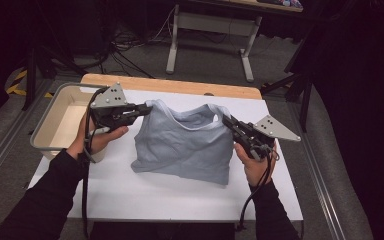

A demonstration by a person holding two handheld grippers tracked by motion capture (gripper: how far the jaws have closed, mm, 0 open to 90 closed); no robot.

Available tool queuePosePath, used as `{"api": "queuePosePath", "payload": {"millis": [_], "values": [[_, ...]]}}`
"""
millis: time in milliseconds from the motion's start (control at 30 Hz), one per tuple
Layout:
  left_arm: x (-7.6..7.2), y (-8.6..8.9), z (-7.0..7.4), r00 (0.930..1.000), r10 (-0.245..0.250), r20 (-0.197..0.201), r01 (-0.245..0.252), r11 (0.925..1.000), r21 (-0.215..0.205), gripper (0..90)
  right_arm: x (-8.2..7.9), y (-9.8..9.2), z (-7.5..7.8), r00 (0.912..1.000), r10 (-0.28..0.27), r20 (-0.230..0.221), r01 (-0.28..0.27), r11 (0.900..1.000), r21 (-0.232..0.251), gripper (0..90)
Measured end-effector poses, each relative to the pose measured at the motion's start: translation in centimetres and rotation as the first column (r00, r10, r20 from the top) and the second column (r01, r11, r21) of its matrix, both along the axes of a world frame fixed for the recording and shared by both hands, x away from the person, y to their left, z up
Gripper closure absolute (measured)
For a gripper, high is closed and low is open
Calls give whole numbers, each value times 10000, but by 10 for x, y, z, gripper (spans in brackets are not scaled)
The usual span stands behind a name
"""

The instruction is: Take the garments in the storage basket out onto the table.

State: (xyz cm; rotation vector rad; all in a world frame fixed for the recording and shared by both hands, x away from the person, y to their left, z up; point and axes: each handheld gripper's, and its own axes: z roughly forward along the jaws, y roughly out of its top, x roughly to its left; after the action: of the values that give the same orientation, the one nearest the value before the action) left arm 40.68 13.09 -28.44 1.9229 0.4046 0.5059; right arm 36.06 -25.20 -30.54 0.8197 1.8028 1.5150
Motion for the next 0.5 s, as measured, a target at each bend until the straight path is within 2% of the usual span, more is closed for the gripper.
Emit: {"api": "queuePosePath", "payload": {"millis": [100, 167, 333, 400, 433, 500], "values": [[-5, 6, 14, 9998, -23, 208, 26, 9999, -148, 872, -5, 2, 8, 9994, -41, 350, 36, 9999, 133, 873], [-11, 8, 24, 9993, -38, 374, 42, 9999, -100, 872, -10, 3, 16, 9985, 32, 548, -47, 9996, 269, 873], [-20, 8, 32, 9987, -77, 501, 79, 10000, -36, 872, -21, 8, 28, 9957, 125, 919, -144, 9997, 199, 872], [-24, 9, 35, 9982, -77, 590, 78, 10000, -27, 871, -23, 8, 29, 9957, 141, 918, -162, 9996, 218, 872], [-28, 9, 36, 9981, -173, 599, 184, 9997, -176, 871, -26, 9, 31, 9951, 188, 971, -210, 9996, 209, 872], [-32, 10, 38, 9983, -246, 535, 258, 9994, -221, 871, -34, 12, 36, 9926, 302, 1179, -308, 9995, 32, 871]]}}
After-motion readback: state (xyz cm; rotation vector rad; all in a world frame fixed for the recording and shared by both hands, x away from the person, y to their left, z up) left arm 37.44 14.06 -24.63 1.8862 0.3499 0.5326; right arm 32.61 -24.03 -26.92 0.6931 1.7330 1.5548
